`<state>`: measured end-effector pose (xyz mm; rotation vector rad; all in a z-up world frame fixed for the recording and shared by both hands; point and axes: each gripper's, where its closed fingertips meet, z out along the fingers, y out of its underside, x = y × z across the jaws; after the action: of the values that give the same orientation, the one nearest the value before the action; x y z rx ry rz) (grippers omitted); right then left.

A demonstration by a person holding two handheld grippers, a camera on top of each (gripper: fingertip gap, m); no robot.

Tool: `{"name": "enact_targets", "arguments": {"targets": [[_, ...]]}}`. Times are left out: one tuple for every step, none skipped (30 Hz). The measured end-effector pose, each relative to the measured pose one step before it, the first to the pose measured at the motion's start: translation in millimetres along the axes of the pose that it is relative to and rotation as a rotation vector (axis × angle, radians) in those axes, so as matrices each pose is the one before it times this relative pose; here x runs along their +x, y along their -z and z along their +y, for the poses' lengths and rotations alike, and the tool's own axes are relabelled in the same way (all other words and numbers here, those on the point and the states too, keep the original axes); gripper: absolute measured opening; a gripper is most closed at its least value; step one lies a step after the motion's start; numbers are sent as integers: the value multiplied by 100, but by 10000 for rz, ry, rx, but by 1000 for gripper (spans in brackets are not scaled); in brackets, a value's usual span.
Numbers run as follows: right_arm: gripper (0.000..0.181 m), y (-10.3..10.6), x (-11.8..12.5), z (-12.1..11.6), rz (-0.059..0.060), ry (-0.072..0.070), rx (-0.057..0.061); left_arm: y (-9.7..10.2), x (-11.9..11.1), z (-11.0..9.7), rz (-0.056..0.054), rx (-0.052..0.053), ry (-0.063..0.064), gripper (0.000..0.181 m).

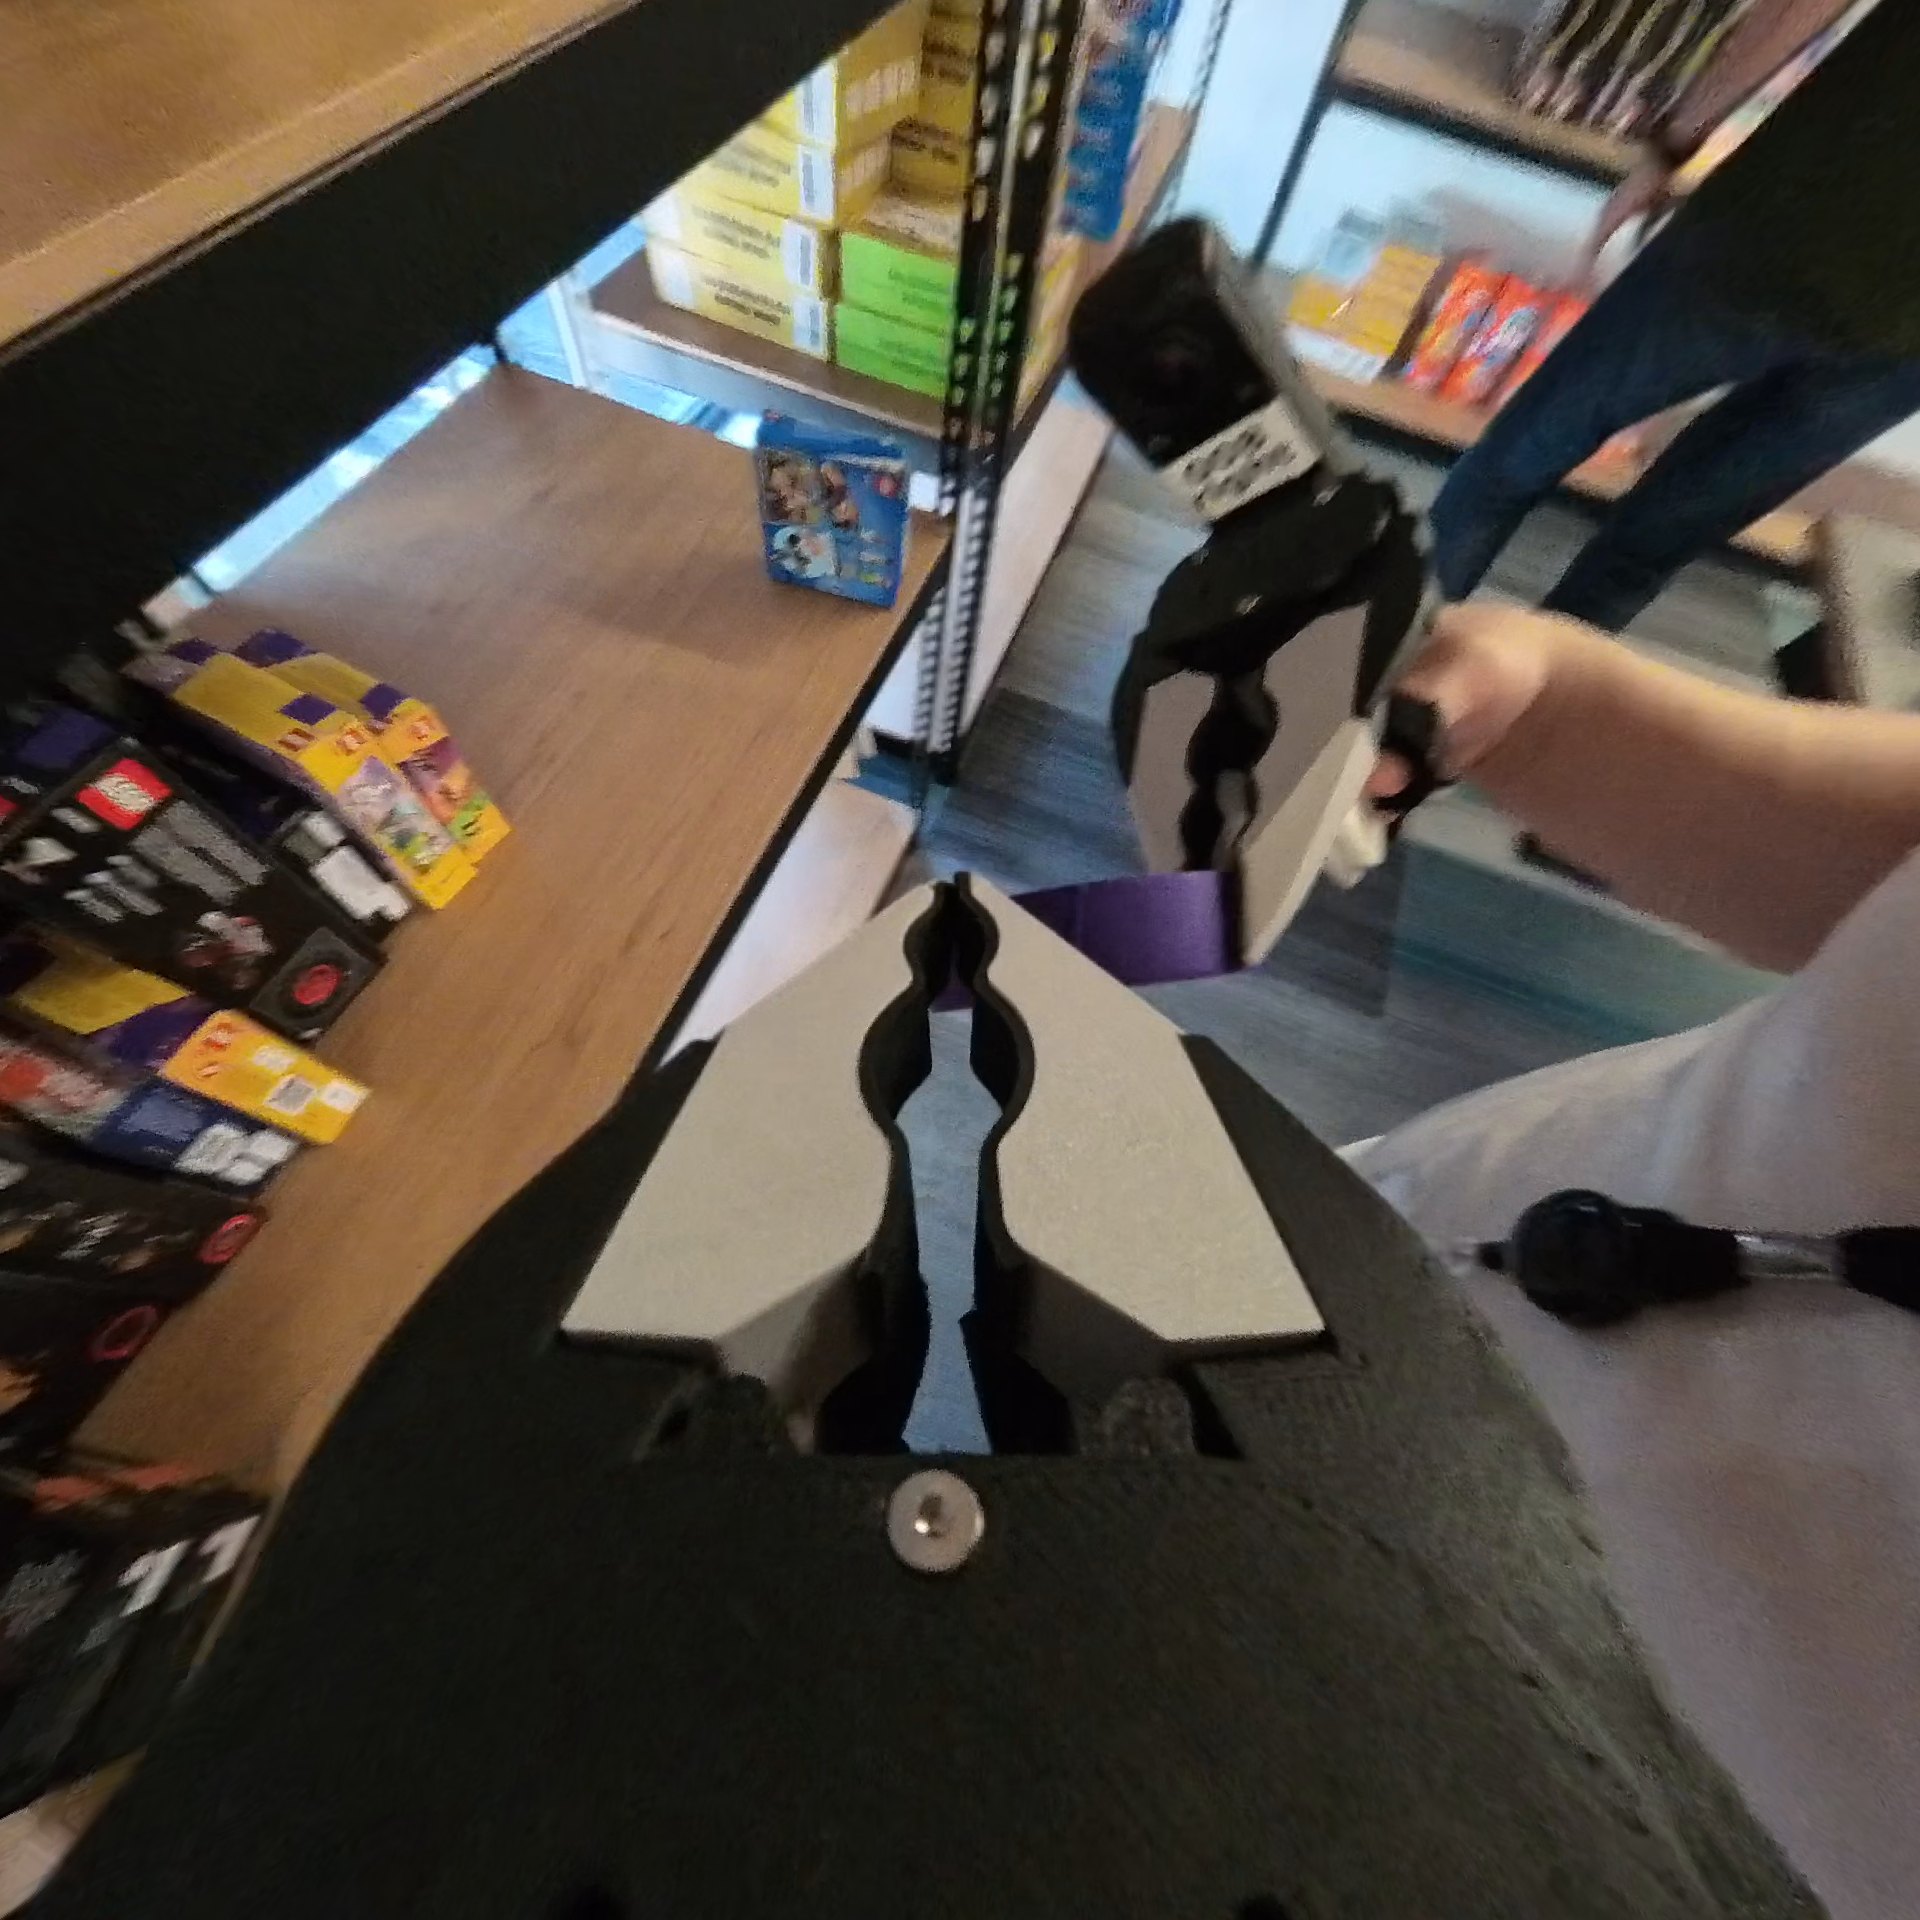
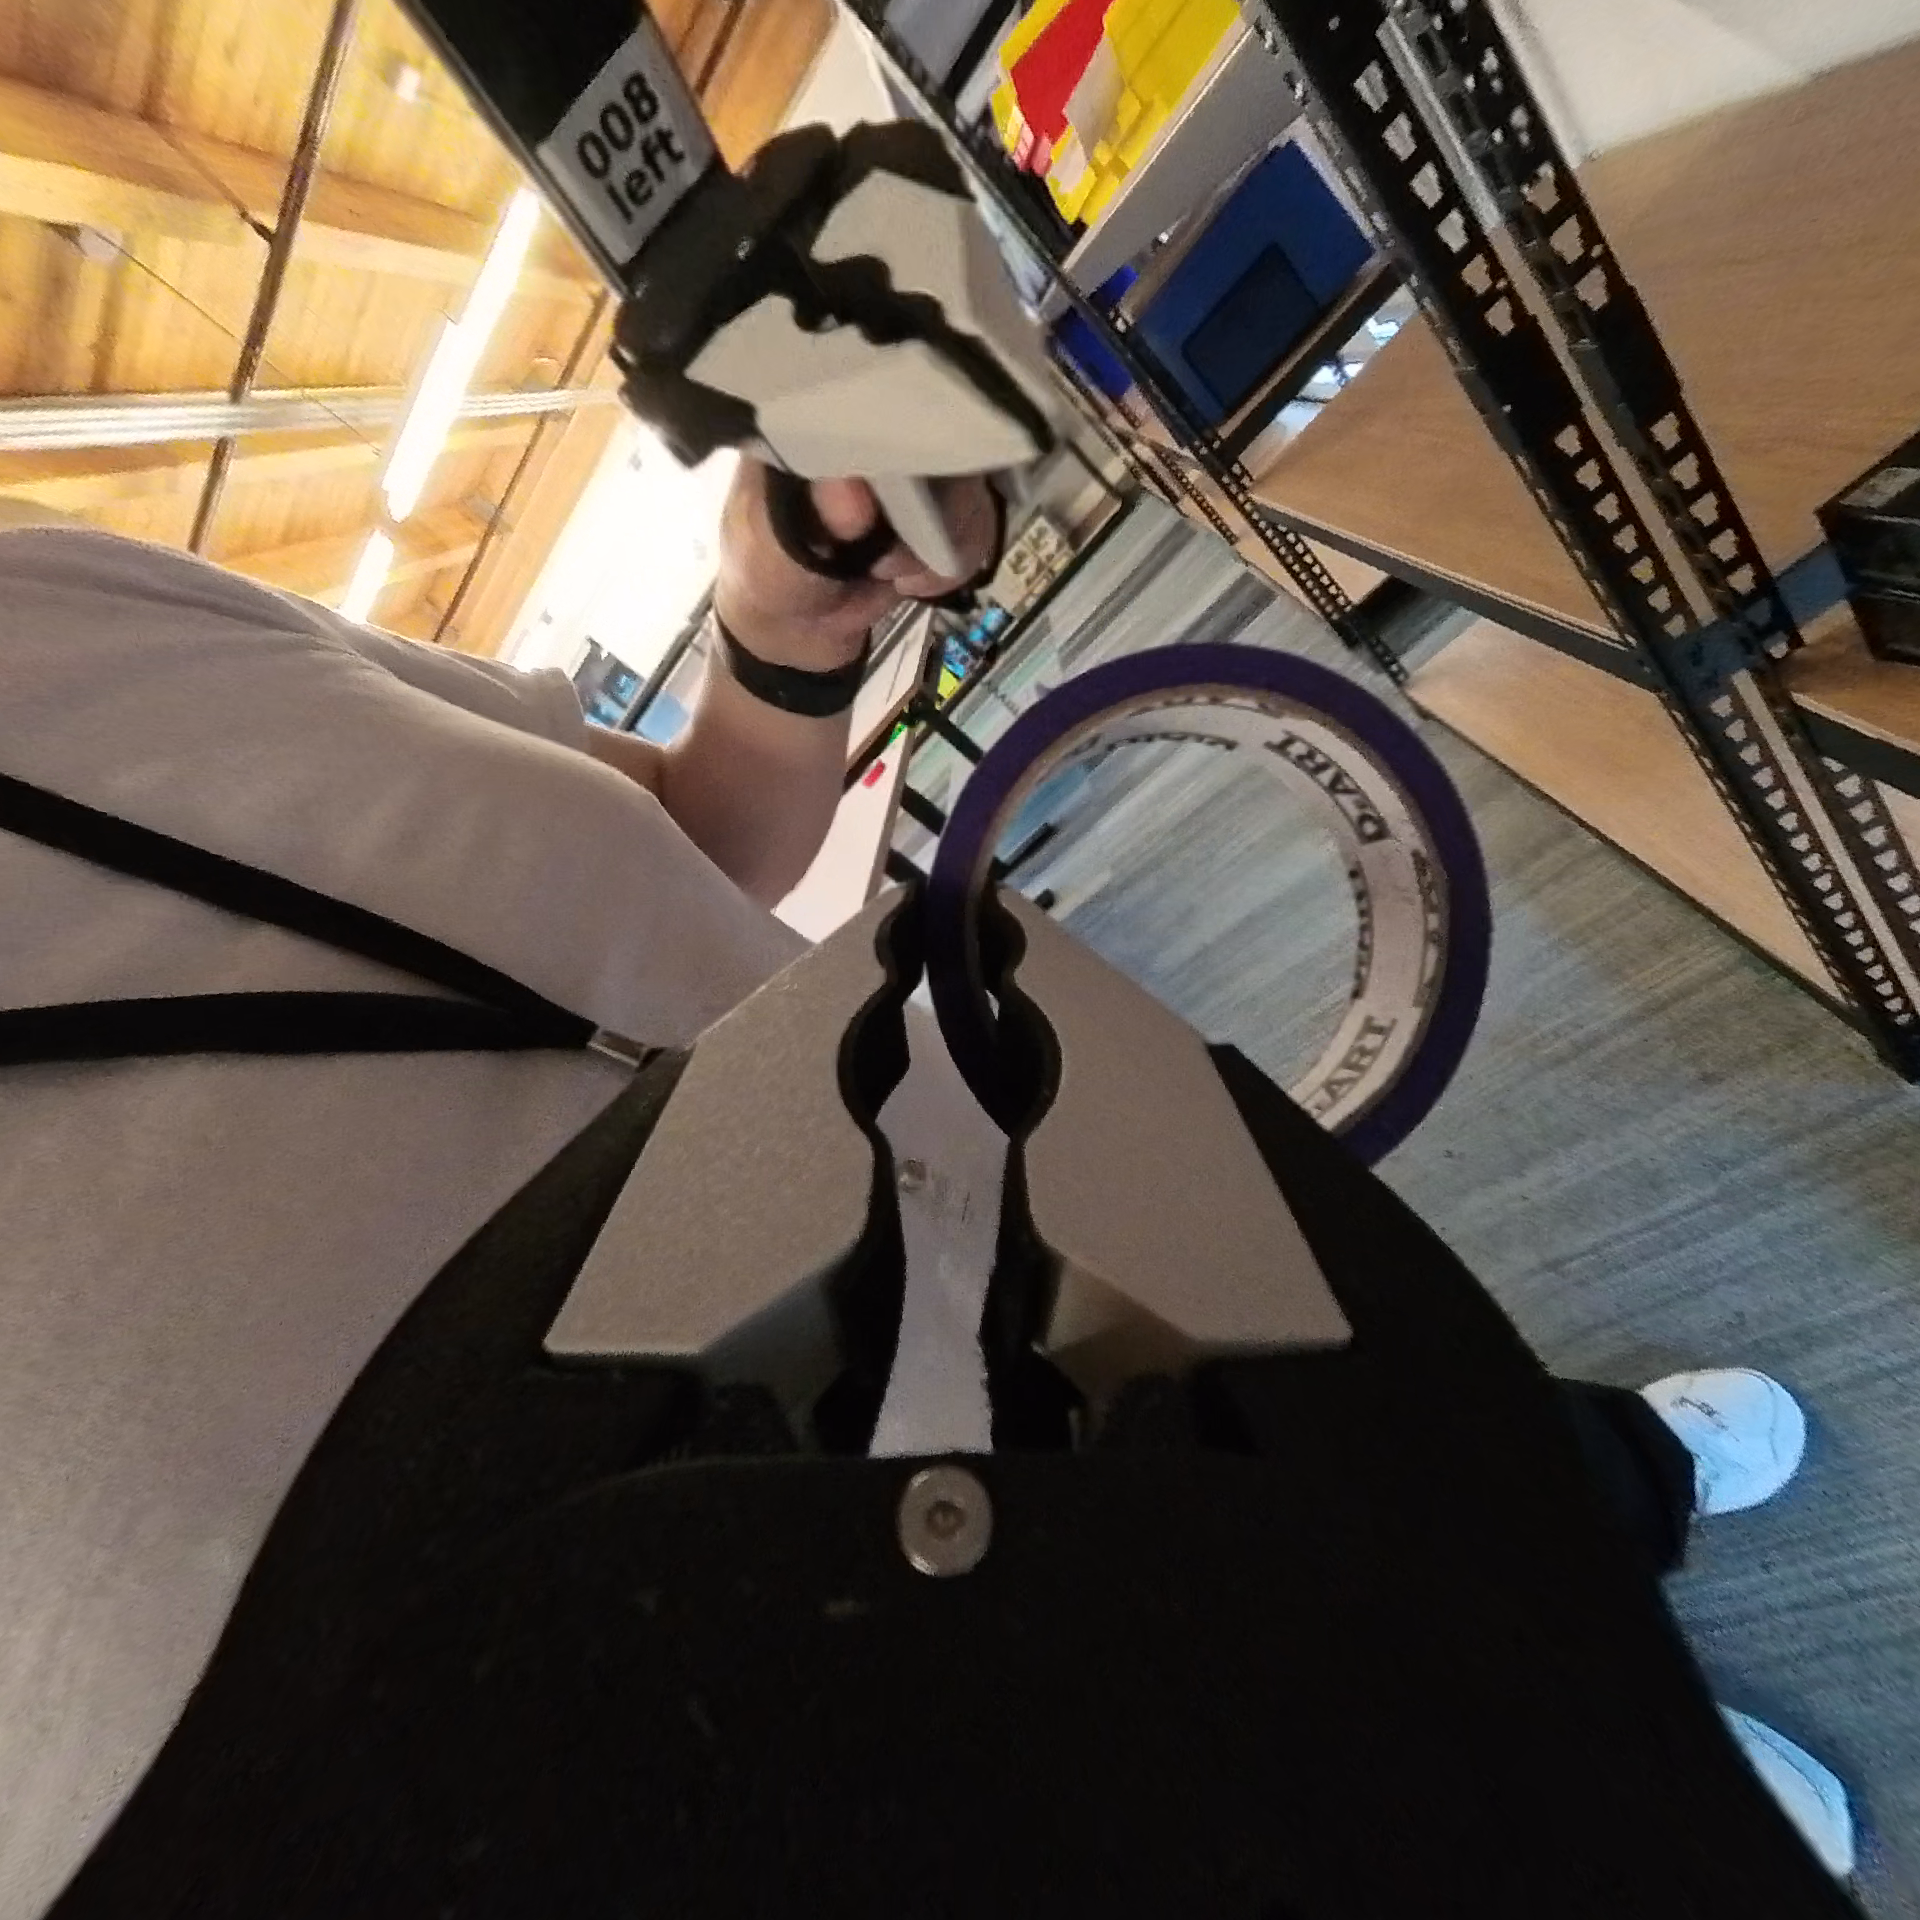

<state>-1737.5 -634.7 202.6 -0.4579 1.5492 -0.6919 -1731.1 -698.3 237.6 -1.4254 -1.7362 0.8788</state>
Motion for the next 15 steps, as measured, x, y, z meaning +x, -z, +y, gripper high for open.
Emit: {"name": "enact_targets", "arguments": {"targets": [[8, 134, 11, -66, -72, -158, 169, 438, 228, -407, 410, 215, 337, 0], [9, 143, -80, -156, -135, -170, 180, 325, 423, -367, 439, 196, 261, 0], [8, 102, -59, -157, -66, -82, 126, 164, 543, -343, 382, 203, 107, 0], [8, 14, -50, -91, 1, 53, 17, -38, 529, -260, 254, 190, -52, 0], [8, -50, -134, -70, 12, 126, -53, -236, 372, -29, 78, 57, -162, 0], [8, -69, -188, -141, -8, 136, -52, -420, 183, 298, -48, -158, -233, 20], [8, -50, -244, -216, -39, 131, -25, -485, 117, 580, -65, -356, -250, 17], [8, -27, -266, -276, -61, 115, 10, -482, 82, 578, -39, -387, -204, 17], [8, 1, -225, -272, -65, 80, 24, -418, 170, 339, 51, -247, -129, 15], [8, 52, -48, -143, 29, 37, -32, -284, 208, 70, 117, -78, -49, 14], [8, 56, 30, -35, 46, 64, -71, -148, -13, -73, 10, 3, -16, 6], [8, 54, 40, -26, 43, 51, -44, -70, -228, -28, -94, -32, -8, 0], [8, 31, 60, 48, 28, 22, -69, -74, -117, 64, 1, -104, 53, 0], [8, 36, 45, 102, 4, 9, -86, -61, 34, 111, 94, -146, 52, 0], [8, 8, 43, 36, 10, 12, -30, -30, -14, 102, 35, -125, -41, 0]]}}
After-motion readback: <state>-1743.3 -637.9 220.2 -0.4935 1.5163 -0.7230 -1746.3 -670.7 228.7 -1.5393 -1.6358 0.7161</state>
